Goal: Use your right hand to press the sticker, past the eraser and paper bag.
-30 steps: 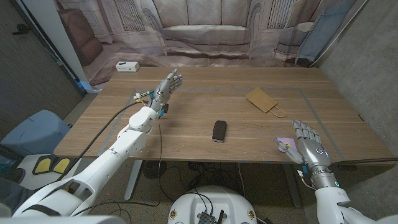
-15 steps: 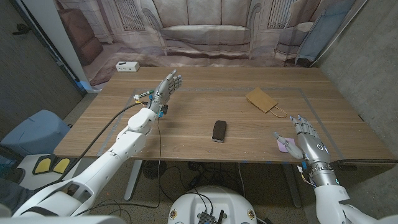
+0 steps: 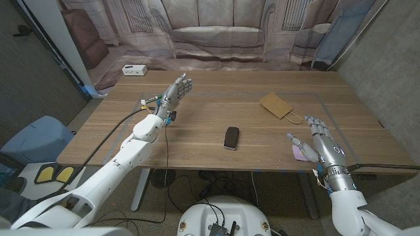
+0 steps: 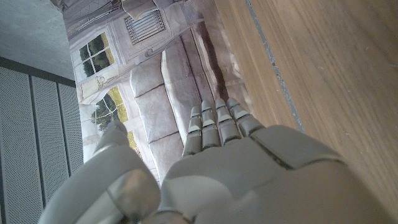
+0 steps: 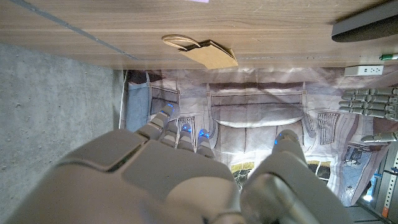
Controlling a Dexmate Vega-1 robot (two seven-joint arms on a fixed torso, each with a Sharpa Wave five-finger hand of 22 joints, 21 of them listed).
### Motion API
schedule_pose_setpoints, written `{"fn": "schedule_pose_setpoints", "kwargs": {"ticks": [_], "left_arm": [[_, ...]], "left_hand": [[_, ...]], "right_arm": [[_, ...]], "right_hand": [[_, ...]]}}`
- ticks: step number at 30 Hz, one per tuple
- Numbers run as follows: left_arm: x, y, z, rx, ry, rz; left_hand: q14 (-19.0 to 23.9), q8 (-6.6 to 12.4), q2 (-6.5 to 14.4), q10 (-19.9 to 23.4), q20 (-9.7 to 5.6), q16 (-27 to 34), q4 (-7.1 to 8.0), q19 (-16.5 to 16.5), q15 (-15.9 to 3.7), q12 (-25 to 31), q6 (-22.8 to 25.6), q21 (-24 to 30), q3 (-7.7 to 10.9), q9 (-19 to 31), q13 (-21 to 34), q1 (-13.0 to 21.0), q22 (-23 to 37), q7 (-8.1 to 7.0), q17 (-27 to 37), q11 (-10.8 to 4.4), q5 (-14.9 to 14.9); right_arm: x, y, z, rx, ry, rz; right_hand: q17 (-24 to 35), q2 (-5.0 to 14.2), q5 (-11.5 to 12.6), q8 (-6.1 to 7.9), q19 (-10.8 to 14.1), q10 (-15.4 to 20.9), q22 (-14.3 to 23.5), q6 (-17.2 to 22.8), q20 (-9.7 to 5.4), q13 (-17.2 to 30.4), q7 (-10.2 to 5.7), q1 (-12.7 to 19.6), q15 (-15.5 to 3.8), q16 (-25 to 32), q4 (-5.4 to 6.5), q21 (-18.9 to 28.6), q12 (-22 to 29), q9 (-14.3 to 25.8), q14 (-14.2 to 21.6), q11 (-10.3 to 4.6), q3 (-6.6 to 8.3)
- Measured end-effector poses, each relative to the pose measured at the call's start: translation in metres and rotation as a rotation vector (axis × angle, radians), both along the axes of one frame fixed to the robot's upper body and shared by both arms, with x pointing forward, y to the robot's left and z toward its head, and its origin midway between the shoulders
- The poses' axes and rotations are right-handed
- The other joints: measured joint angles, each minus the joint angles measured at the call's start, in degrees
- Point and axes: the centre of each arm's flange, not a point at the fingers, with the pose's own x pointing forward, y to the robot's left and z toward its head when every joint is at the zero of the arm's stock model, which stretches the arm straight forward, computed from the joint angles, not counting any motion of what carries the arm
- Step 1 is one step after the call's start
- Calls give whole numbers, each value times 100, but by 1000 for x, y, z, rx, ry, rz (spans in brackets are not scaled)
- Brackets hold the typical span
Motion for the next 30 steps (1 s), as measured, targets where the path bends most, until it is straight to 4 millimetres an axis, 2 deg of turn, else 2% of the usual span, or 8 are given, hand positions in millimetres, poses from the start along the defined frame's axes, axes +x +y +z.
{"fn": "schedule_pose_setpoints", "kwargs": {"ticks": [10,12,16,17,19,25,27,30], "left_arm": [[-3,1,2,2,-18,-6],[-4,2,1,2,-20,-5],[-4,2,2,1,-24,-6],[-4,4,0,2,-22,-2],[-5,5,0,4,-23,-1],[-5,6,0,17,-26,6],[-6,6,0,19,-27,9],[-6,7,0,23,-26,13]], "left_hand": [[0,0,0,0,-1,0,0,-1,0,-25,-23,0,0,0,0,0,0,23,0,0,0],[0,-28,0,0,-1,0,0,-1,0,-25,-22,0,0,0,0,0,0,22,0,0,0],[0,-28,0,0,-1,0,-24,-1,0,-25,-22,0,-25,0,0,0,0,22,0,0,0],[0,-28,0,0,-1,0,-24,-1,0,-25,-24,0,-25,0,0,0,0,20,0,0,0],[-15,-28,0,0,-1,0,-24,-1,-15,-24,-45,0,-25,0,0,0,0,-1,0,0,0],[-43,-28,0,-54,7,-23,-24,-54,-2,-24,-45,0,-25,0,0,0,0,-1,0,8,0],[-43,-28,0,-63,-1,-23,-23,-63,-2,-23,-55,0,-25,0,0,0,0,10,0,-1,0],[-43,-28,0,-63,-1,-23,-23,-63,-2,-23,-55,0,-26,0,0,0,0,10,0,-1,0]], "right_arm": [[5,3,11,51,-37,63],[7,3,14,64,-45,78],[10,-3,17,74,-55,62],[11,3,19,103,-59,123],[13,2,21,119,-66,134],[17,4,26,177,-93,203],[19,4,28,194,-101,221],[22,4,29,221,-110,246]], "right_hand": [[-27,-23,0,40,192,165,1,192,-10,-27,-31,23,0,0,-29,0,23,0,124,36,29],[-27,-45,0,40,263,201,1,231,1,-27,-70,46,4,0,-40,0,23,0,201,1,40],[-26,-45,0,40,335,274,16,265,-9,-27,-42,46,0,0,-40,0,23,-26,267,-10,40],[-26,-45,0,40,335,303,18,306,-10,-27,-39,46,0,0,-40,0,23,-28,267,3,40],[-26,-44,0,63,347,313,18,358,2,-27,-50,46,-1,0,-51,0,23,-28,311,12,51],[-26,-36,0,205,406,425,18,850,-19,-26,-128,115,31,18,-63,-27,23,-11,359,63,64],[-26,-36,0,206,406,445,18,919,-19,-26,-144,115,31,14,-63,-28,23,-11,359,83,64],[-26,-36,0,206,406,470,18,963,-19,-26,-79,114,31,-5,-110,-69,23,-11,359,62,64]]}}
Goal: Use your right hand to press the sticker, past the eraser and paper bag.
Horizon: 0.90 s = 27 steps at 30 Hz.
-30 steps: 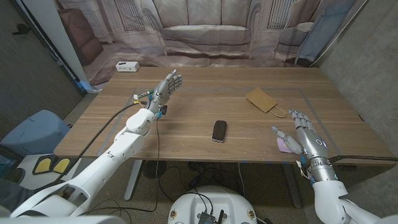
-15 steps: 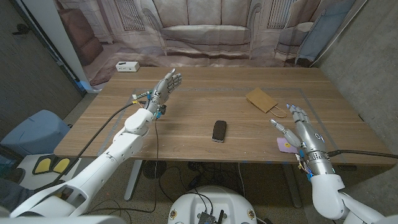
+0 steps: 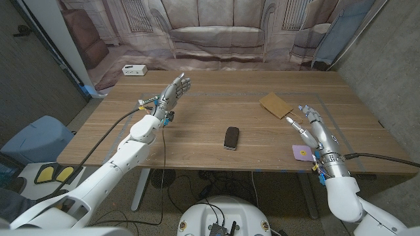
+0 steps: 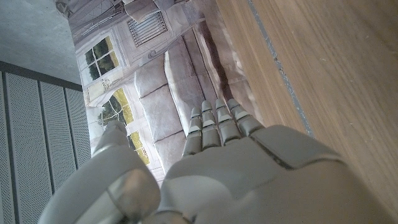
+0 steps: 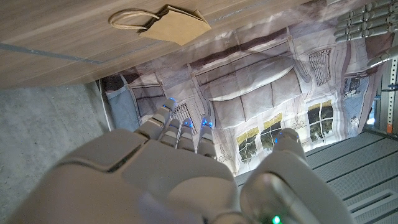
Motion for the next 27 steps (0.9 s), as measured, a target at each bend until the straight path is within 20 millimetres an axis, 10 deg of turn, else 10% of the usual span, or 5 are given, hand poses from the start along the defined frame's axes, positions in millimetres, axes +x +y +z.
{"fn": "schedule_pose_setpoints", "kwargs": {"ticks": [27], "left_arm": [[-2,-2,-3,25,6,4]], "left_hand": [[0,1,0,1,0,0,-16,1,0,1,-30,0,17,0,0,0,0,-31,0,0,0]], "right_arm": [[32,2,26,103,-49,181]], "right_hand": [[-12,-7,0,-38,298,490,-1,87,29,1,132,129,-31,0,-24,-42,62,-1,358,45,24]]}}
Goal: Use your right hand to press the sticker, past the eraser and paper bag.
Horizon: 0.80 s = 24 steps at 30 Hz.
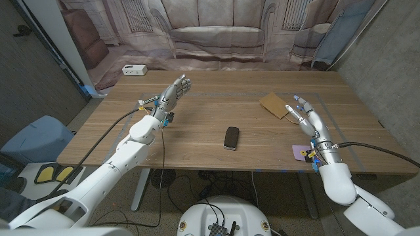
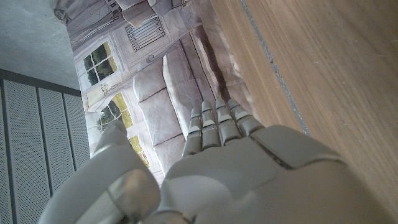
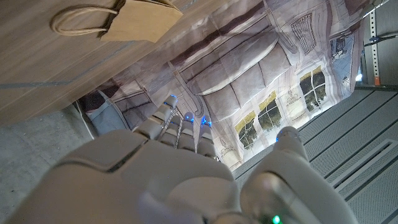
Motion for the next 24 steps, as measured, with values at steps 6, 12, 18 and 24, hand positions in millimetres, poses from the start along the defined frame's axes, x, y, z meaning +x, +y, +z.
{"fn": "schedule_pose_setpoints", "kwargs": {"ticks": [6,12,18,24], "left_arm": [[0,-3,-1,5,2,-6],[1,-4,-1,5,3,-9],[1,-6,-1,6,4,-13],[2,-7,-2,3,8,-16]], "left_hand": [[0,0,0,0,0,0,0,0,0,0,0,0,0,0,0,0,0,0,0,0,0],[0,0,0,0,0,0,-17,0,0,0,0,0,-18,0,0,0,0,0,0,0,0],[0,0,0,0,0,0,-17,0,0,0,0,0,-18,0,0,0,0,0,0,0,0],[0,0,0,0,0,0,-17,0,0,0,1,0,-18,0,0,0,0,0,0,0,0]], "right_arm": [[11,0,7,19,6,57],[20,1,13,45,15,115],[34,3,20,67,28,175],[52,5,30,82,41,224]], "right_hand": [[1,-1,0,-34,31,-2,0,31,31,0,31,-1,21,0,0,-23,-8,-15,41,-2,0],[1,-1,0,-79,31,-3,0,7,31,0,98,-1,32,0,0,-23,-46,-15,51,-2,0],[2,-1,0,-101,71,-25,-1,-16,72,1,139,-1,55,0,1,-23,-46,-15,48,20,0],[2,-1,0,-113,102,-56,-16,45,103,1,159,43,84,-44,1,-66,-90,-15,60,50,0]]}}
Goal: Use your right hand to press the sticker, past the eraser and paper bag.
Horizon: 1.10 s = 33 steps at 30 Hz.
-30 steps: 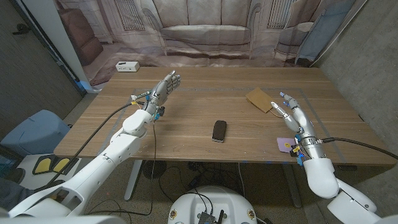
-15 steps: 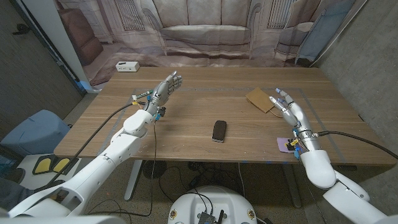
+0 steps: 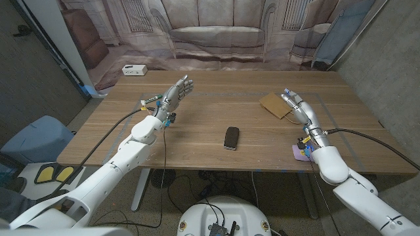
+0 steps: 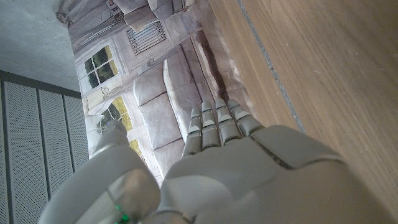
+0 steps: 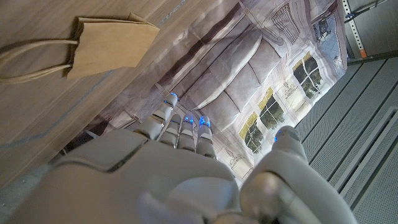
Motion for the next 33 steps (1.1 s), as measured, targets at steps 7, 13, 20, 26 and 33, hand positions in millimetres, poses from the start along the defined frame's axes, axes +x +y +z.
{"fn": "schedule_pose_setpoints", "kwargs": {"ticks": [7,13,20,26,33], "left_arm": [[1,0,-1,-6,4,-1],[3,3,-4,-21,9,0],[5,3,-4,-32,6,-9],[8,3,-5,-38,12,-10],[8,1,-6,-39,9,-20]], "left_hand": [[0,0,30,0,0,0,0,0,0,0,0,0,0,0,0,-30,0,0,0,0,0],[0,0,31,0,0,0,1,0,0,0,0,0,0,0,0,-31,0,0,0,0,0],[0,0,31,0,0,0,1,0,0,0,0,0,1,0,0,-30,0,0,0,0,0],[0,0,30,0,0,0,1,0,0,0,0,0,1,0,0,-31,0,0,0,0,0],[0,0,30,0,0,0,1,0,0,0,0,0,1,0,0,-30,0,0,0,0,0]], "right_arm": [[14,1,7,30,14,50],[30,3,13,90,42,120],[46,7,21,142,60,187],[50,8,22,177,82,241],[62,10,28,227,108,310]], "right_hand": [[0,0,0,0,31,0,0,36,31,0,-36,0,62,0,0,0,0,0,-1,0,0],[0,0,0,-31,31,32,1,15,31,0,48,0,61,0,0,-46,0,1,0,31,0],[0,0,0,-32,30,31,1,-16,31,0,78,0,61,-40,1,-89,-49,1,-1,30,0],[0,0,0,-32,-15,-2,1,-16,32,0,78,0,102,-40,1,-89,-49,1,-42,63,0],[27,0,0,19,-55,-9,17,249,72,1,208,0,132,-62,26,-133,-84,16,-73,73,-25]]}}
